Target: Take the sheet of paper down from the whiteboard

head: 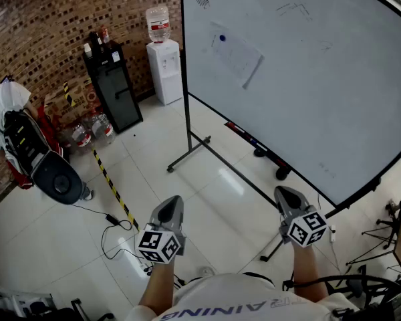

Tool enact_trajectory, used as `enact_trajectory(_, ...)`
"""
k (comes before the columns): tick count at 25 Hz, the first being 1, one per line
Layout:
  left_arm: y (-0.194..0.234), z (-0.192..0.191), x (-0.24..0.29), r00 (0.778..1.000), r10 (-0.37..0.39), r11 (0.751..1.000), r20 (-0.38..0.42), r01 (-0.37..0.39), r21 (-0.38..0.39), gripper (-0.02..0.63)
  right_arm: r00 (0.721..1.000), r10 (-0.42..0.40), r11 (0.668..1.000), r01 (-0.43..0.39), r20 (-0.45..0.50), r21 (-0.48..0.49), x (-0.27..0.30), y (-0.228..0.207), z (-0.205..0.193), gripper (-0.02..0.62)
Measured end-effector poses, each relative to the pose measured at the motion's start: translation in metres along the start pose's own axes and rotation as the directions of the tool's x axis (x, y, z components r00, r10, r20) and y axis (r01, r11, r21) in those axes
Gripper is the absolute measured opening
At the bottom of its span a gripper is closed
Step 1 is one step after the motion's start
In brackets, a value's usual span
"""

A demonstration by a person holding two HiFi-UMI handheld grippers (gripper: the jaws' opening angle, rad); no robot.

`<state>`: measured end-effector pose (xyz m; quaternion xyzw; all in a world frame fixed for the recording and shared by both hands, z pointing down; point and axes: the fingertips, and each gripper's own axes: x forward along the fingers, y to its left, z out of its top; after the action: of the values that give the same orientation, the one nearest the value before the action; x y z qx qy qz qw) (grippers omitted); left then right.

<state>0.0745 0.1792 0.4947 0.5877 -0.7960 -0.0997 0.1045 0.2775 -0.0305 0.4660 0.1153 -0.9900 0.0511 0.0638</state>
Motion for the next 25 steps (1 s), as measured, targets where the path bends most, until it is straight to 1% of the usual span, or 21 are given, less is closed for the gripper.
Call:
enact_trajectory(6,0.041,-0.004,-0.008,1.0,0.02,0.999,-0.001,-0.02,-0.027,0.003,0.996,0.071,0.997,-0.072,-0.044,-0.011,0.053,0.036,-0.009,0.003)
enact_trajectory(10,0.062,-0.002,0.0,0.999,0.035,0.999,-0.005,-0.035,-0.04,0.003,0.994,0.099,0.995,-0.099,-0.047,-0.014,0.085,0.039,-0.004,0.003)
enact_trajectory(14,0.082,0.004,0.023,0.999,0.037,0.999,-0.005,-0.037,-0.032,0.003,0.993,0.114,0.993,-0.115,-0.029,-0.007,0.123,0.029,0.003,0.003)
enact_trajectory(18,0.105,0.016,0.059,0.999,0.044,0.999,0.005,-0.044,-0.016,0.003,0.991,0.132,0.991,-0.132,-0.011,0.002,0.168,0.01,0.01,0.003)
enact_trajectory(21,0.121,0.029,0.094,0.999,0.042,0.999,0.012,-0.042,-0.001,0.003,0.99,0.139,0.99,-0.139,0.003,0.007,0.204,-0.012,0.02,0.003)
enact_trajectory(25,0.145,0.047,0.155,0.999,0.036,0.999,0.013,-0.036,0.006,0.003,0.989,0.138,0.99,-0.139,0.049,0.009,0.254,-0.046,0.047,0.003)
